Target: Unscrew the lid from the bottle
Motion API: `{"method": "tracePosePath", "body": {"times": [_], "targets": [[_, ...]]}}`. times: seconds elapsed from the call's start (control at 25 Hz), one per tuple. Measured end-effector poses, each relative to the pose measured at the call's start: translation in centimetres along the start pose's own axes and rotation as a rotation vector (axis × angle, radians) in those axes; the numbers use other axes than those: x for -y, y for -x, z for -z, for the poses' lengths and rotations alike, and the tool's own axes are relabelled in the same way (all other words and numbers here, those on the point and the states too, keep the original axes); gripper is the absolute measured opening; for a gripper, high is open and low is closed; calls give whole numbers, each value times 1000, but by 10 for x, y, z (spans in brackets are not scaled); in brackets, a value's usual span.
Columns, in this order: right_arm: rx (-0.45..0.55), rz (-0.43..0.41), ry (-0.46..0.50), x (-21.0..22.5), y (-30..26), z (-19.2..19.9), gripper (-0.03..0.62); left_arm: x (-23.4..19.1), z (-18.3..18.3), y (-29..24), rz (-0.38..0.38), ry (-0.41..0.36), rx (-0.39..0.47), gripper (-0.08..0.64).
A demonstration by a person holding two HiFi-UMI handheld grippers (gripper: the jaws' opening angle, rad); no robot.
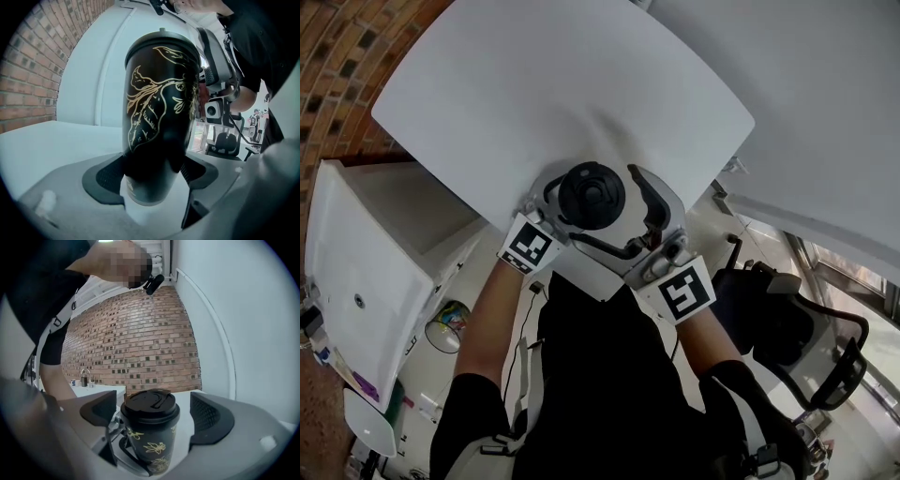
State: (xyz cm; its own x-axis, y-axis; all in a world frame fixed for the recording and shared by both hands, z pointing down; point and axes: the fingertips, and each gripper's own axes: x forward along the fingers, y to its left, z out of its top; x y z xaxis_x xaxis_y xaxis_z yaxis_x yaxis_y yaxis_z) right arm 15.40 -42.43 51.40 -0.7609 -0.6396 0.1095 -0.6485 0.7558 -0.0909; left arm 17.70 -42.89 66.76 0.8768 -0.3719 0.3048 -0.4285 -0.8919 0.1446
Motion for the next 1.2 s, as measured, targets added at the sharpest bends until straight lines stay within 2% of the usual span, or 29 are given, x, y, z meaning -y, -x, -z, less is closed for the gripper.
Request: {"method": "tracePosePath", "body": {"times": [0.2,0.4,0.56,0.88,0.96,1.2], "targets": [[-19,13,4,-2,-17,12,482,-1,0,0,2,-3,-2,377],[-43,-11,25,-5,-20,21,453,-1,0,1,-1,0,0,377],[-72,-132,49,-7,-19,23,451,-1,0,0,0,0,-1,377],[-94,-445,58,-13,-17,22,453,0,0,1,-5,-1,1,379],[-97,-485,47,-13,-18,22,453,-1,1,1,-6,-2,-1,379],[-88,-509,36,-14,-18,22,453,-1,0,1,-2,-4,3,377]]}}
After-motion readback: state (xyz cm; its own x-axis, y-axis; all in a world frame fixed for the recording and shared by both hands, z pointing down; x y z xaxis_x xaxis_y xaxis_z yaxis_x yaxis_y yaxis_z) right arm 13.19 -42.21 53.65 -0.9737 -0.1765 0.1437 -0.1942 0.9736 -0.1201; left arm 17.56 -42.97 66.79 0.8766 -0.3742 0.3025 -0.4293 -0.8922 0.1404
